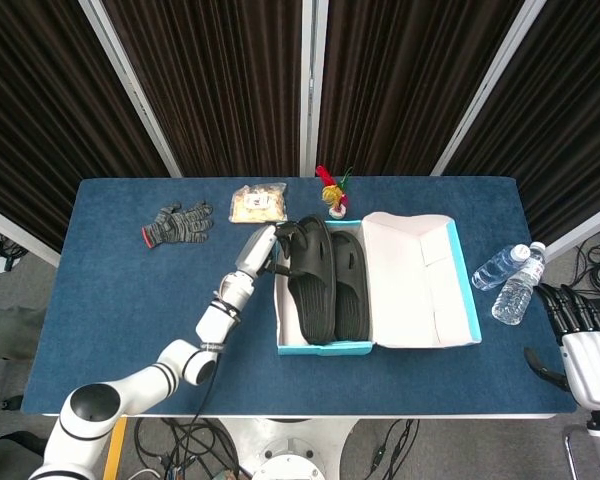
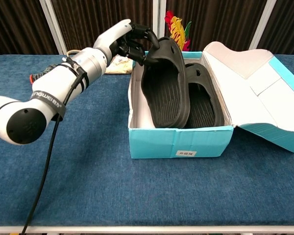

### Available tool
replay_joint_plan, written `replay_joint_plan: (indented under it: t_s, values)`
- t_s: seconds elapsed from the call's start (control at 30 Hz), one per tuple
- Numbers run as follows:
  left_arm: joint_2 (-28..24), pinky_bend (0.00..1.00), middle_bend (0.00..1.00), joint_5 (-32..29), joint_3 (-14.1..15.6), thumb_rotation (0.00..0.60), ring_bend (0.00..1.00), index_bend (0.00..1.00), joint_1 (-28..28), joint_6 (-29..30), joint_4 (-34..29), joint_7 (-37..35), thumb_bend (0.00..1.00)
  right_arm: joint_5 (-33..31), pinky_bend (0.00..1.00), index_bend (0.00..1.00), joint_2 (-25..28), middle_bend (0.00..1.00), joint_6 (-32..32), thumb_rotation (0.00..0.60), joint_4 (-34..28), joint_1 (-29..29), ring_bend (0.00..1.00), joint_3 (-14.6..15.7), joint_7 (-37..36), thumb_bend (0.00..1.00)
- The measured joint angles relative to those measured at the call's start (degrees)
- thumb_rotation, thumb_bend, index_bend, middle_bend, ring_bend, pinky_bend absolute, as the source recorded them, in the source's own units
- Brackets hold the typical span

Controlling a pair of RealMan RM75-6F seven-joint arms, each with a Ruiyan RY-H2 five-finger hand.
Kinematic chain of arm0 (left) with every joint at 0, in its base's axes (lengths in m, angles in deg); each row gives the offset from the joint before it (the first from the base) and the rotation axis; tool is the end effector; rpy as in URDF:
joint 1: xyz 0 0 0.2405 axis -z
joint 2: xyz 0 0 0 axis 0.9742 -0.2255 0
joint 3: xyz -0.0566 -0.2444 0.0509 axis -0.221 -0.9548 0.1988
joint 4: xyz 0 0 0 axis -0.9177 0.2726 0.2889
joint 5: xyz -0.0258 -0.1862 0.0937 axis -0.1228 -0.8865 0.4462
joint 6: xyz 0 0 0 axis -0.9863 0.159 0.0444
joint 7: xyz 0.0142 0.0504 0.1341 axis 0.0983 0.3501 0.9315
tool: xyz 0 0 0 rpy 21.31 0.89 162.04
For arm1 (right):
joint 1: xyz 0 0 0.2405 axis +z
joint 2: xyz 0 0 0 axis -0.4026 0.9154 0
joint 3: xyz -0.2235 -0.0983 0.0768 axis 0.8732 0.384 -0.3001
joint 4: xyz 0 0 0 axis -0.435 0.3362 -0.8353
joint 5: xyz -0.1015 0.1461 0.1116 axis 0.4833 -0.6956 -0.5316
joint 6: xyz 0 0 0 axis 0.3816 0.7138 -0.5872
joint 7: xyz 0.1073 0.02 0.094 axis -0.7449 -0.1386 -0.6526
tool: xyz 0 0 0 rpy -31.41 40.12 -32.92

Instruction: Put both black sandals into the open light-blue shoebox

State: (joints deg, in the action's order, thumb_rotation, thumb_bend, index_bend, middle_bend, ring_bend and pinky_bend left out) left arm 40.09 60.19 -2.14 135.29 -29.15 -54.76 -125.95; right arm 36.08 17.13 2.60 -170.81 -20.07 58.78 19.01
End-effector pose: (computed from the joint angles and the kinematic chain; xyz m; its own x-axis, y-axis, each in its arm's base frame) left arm -0.0641 0.4124 -0.0995 -0.3706 0.3757 0.8494 0.8276 -0.2816 0.4856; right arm -0.2857 -0.1710 0.1944 0.4291 0.0298 0.9028 -0.8980 -0.0941 0.4299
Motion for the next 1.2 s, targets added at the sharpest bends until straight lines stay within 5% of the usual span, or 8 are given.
replay_joint_plan:
  t_s: [0.53, 0.67, 0.77, 0.87, 1.03, 1.2]
  values:
    - [3.6, 0.51, 0.55, -1.1, 0.5, 0.6, 0.64, 0.53, -0.7, -0.8, 5.3, 5.4, 0.0, 0.0, 0.13, 0.01, 0.0, 0.09, -0.2, 0.6, -0.2, 0.0, 0.0, 0.1, 0.3, 0.21]
    - [3.9, 0.49, 0.49, -1.6, 0.5, 0.6, 0.48, 0.46, -1.1, -0.8, 5.4, 9.5, 0.0, 0.1, 0.13, 0.01, 0.0, 0.09, -0.4, 0.6, -0.2, 0.1, 0.0, 0.0, 0.3, 0.21]
    - [3.4, 0.42, 0.32, -1.5, 1.0, 0.6, 0.22, 0.34, -1.4, -0.9, 4.6, 12.2, 0.0, 0.2, 0.13, 0.01, 0.0, 0.09, -0.5, 0.6, -0.2, 0.2, 0.0, 0.0, 0.2, 0.21]
    - [2.3, 0.33, 0.17, -1.3, 1.6, 0.6, 0.07, 0.23, -1.7, -1.4, 2.8, 15.1, 0.0, 0.3, 0.13, 0.01, 0.0, 0.09, -0.5, 0.6, -0.1, 0.2, 0.0, 0.1, 0.0, 0.21]
    - [-1.1, 0.21, 0.04, -1.5, 2.2, 0.6, 0.0, 0.1, -2.3, -3.2, -2.5, 19.3, 0.0, 0.5, 0.13, 0.01, 0.1, 0.09, -0.4, 0.6, 0.0, 0.3, 0.0, 0.1, -0.3, 0.2]
    - [-6.9, 0.18, 0.02, -2.4, 2.6, 0.6, 0.0, 0.09, -3.3, -5.2, -11.2, 23.5, 0.0, 0.7, 0.13, 0.01, 0.1, 0.09, -0.2, 0.6, 0.3, 0.2, 0.0, 0.1, -0.8, 0.21]
